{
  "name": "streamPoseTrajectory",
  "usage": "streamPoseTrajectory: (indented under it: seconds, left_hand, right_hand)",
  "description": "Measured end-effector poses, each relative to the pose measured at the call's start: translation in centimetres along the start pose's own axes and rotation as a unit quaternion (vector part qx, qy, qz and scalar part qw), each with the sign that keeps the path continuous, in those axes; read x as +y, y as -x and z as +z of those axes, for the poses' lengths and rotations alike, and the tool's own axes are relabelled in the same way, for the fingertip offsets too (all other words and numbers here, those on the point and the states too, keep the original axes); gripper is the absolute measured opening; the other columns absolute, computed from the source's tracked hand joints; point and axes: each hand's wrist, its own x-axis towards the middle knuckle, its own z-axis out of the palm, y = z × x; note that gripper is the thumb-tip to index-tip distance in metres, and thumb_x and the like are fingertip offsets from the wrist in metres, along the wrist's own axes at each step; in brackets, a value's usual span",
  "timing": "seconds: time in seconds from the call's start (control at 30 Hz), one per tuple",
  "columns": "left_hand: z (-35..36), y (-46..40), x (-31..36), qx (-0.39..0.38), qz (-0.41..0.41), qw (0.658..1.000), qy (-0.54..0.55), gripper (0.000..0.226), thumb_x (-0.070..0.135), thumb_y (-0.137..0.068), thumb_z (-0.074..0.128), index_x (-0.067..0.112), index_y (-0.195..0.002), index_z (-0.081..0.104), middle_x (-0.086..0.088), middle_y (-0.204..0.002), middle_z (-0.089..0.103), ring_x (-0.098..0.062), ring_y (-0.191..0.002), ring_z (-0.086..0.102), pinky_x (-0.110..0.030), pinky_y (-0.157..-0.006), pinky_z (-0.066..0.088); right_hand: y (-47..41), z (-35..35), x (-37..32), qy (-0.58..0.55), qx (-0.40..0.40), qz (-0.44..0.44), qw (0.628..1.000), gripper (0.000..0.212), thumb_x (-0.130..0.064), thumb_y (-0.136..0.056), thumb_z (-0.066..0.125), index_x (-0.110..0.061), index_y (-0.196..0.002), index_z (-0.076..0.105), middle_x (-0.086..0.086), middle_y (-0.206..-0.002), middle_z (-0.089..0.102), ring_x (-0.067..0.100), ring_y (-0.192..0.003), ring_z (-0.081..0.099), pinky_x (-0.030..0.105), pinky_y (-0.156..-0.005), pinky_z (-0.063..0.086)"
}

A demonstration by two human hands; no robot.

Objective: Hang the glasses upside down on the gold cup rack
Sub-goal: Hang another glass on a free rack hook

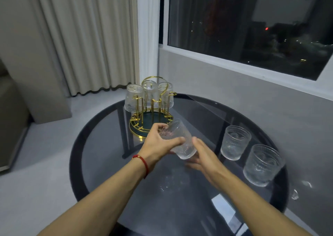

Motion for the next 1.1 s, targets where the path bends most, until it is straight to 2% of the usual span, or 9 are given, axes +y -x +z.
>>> streamPoseTrajectory:
  seconds: [0.07,0.1,0.2,0.3,0.4,0.5,0.6,0.73,1.1]
  left_hand:
    - [-0.5,-0.5,-0.1,0.0,-0.032,0.997,0.066,0.069,0.016,-0.073,0.092,0.018,-0.128,0.051,-0.009,-0.134,0.058,-0.024,-0.111,0.069,-0.047,-0.086,0.064]
    - [-0.8,-0.9,-0.3,-0.008,-0.039,0.996,0.082,0.068,0.015,-0.075,0.091,0.017,-0.13,0.051,-0.009,-0.138,0.056,-0.025,-0.116,0.067,-0.047,-0.089,0.063]
    - [-2.6,-2.5,-1.2,-0.036,-0.01,0.998,0.052,0.071,0.033,-0.077,0.089,0.021,-0.137,0.052,-0.002,-0.141,0.055,-0.02,-0.126,0.059,-0.043,-0.098,0.058]
    - [-4.4,-3.6,-3.0,0.017,0.101,0.981,-0.162,0.066,0.065,-0.08,0.069,0.028,-0.133,0.058,0.009,-0.13,0.06,-0.011,-0.124,0.055,-0.04,-0.104,0.05]
    - [-5.7,-4.9,-6.0,0.064,0.157,0.911,-0.377,0.054,0.055,-0.094,0.055,0.023,-0.138,0.056,0.0,-0.141,0.056,-0.019,-0.137,0.043,-0.049,-0.113,0.041]
    - [-5.3,-5.3,-8.5,0.036,0.153,0.858,-0.489,0.065,0.056,-0.095,0.048,0.021,-0.15,0.042,-0.003,-0.156,0.042,-0.023,-0.148,0.029,-0.05,-0.118,0.035]
    - [-4.9,-5.6,-9.3,0.045,0.16,0.845,-0.509,0.066,0.057,-0.094,0.043,0.022,-0.15,0.039,-0.002,-0.155,0.04,-0.024,-0.147,0.028,-0.048,-0.113,0.041]
    - [-5.0,-5.9,-9.6,0.043,0.157,0.838,-0.52,0.065,0.056,-0.095,0.044,0.024,-0.151,0.035,-0.002,-0.157,0.037,-0.024,-0.148,0.026,-0.048,-0.114,0.039]
    - [-5.0,-6.0,-9.4,0.04,0.157,0.833,-0.529,0.069,0.057,-0.092,0.049,0.023,-0.152,0.037,-0.003,-0.159,0.037,-0.026,-0.15,0.026,-0.048,-0.115,0.038]
  right_hand:
    - [-1.0,1.0,-0.4,-0.169,-0.038,0.033,0.984,0.037,-0.039,-0.109,0.049,-0.019,-0.14,0.056,0.016,-0.135,0.071,0.043,-0.114,0.073,0.049,-0.093,0.062]
    - [-1.5,1.2,-0.7,-0.216,-0.038,0.029,0.975,0.034,-0.034,-0.108,0.053,-0.014,-0.135,0.058,0.021,-0.131,0.073,0.043,-0.112,0.074,0.048,-0.089,0.063]
    - [-3.2,1.7,-1.7,-0.238,0.023,-0.022,0.971,0.033,-0.025,-0.103,0.062,-0.01,-0.132,0.059,0.02,-0.13,0.074,0.032,-0.109,0.077,0.042,-0.084,0.065]
    - [-4.3,0.9,-3.2,-0.123,0.146,-0.094,0.977,0.049,-0.023,-0.096,0.073,-0.018,-0.141,0.054,0.009,-0.138,0.067,0.028,-0.12,0.071,0.04,-0.089,0.062]
    - [-5.6,-0.2,-5.6,0.078,0.241,-0.185,0.95,0.062,-0.032,-0.089,0.081,-0.03,-0.144,0.053,-0.004,-0.143,0.059,0.02,-0.13,0.059,0.044,-0.104,0.054]
    - [-7.0,-0.1,-8.8,0.126,0.268,-0.235,0.926,0.067,-0.04,-0.084,0.082,-0.034,-0.143,0.052,-0.006,-0.142,0.059,0.016,-0.13,0.056,0.041,-0.104,0.051]
    - [-9.3,0.8,-11.7,0.166,0.28,-0.258,0.91,0.069,-0.04,-0.081,0.085,-0.029,-0.142,0.055,-0.003,-0.143,0.06,0.017,-0.13,0.056,0.041,-0.106,0.051]
    - [-12.1,2.1,-13.4,0.225,0.256,-0.253,0.906,0.07,-0.031,-0.082,0.087,-0.022,-0.145,0.058,0.0,-0.146,0.061,0.02,-0.137,0.054,0.041,-0.113,0.047]
    - [-15.5,5.3,-10.5,0.345,0.182,-0.212,0.896,0.081,-0.028,-0.085,0.084,-0.021,-0.155,0.044,0.006,-0.154,0.055,0.03,-0.146,0.045,0.049,-0.115,0.044]
